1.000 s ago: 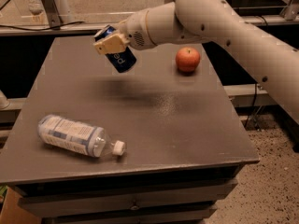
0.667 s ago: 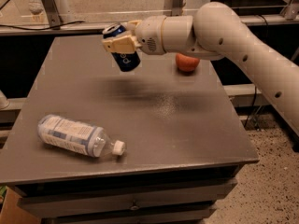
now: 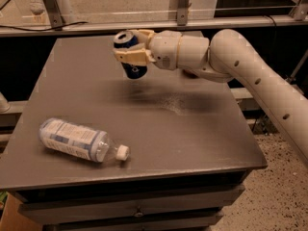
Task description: Place pepsi can upright
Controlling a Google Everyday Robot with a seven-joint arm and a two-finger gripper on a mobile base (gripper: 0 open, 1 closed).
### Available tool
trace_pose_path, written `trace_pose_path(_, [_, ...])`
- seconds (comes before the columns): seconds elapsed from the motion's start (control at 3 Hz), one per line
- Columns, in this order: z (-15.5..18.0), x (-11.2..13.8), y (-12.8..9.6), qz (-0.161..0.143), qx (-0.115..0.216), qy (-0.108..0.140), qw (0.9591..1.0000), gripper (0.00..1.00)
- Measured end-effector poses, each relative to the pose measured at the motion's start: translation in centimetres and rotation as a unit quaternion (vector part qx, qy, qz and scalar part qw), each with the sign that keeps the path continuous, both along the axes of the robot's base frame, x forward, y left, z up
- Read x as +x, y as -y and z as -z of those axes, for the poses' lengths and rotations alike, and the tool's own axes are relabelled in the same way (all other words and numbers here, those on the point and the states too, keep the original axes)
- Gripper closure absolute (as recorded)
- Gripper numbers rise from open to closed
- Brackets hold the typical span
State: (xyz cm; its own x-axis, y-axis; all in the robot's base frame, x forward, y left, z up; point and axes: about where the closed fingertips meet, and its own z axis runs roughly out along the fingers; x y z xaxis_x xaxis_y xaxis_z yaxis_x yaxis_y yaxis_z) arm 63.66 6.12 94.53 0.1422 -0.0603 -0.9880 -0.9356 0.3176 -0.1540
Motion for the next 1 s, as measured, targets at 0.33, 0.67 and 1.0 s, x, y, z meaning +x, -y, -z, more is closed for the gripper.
trace_pose_path(0.33, [1.5,-0.5,0.2,-0.01,-0.01,0.004,0.9999,1.0])
trace_pose_path(0.67, [3.4,-1.1,0.5,-0.012,-0.025,-0.008,0.9996,1.0])
trace_pose_path(1.0, [4.8,-1.7,1.0,-0.01,-0.032,-0.021,0.9992,1.0])
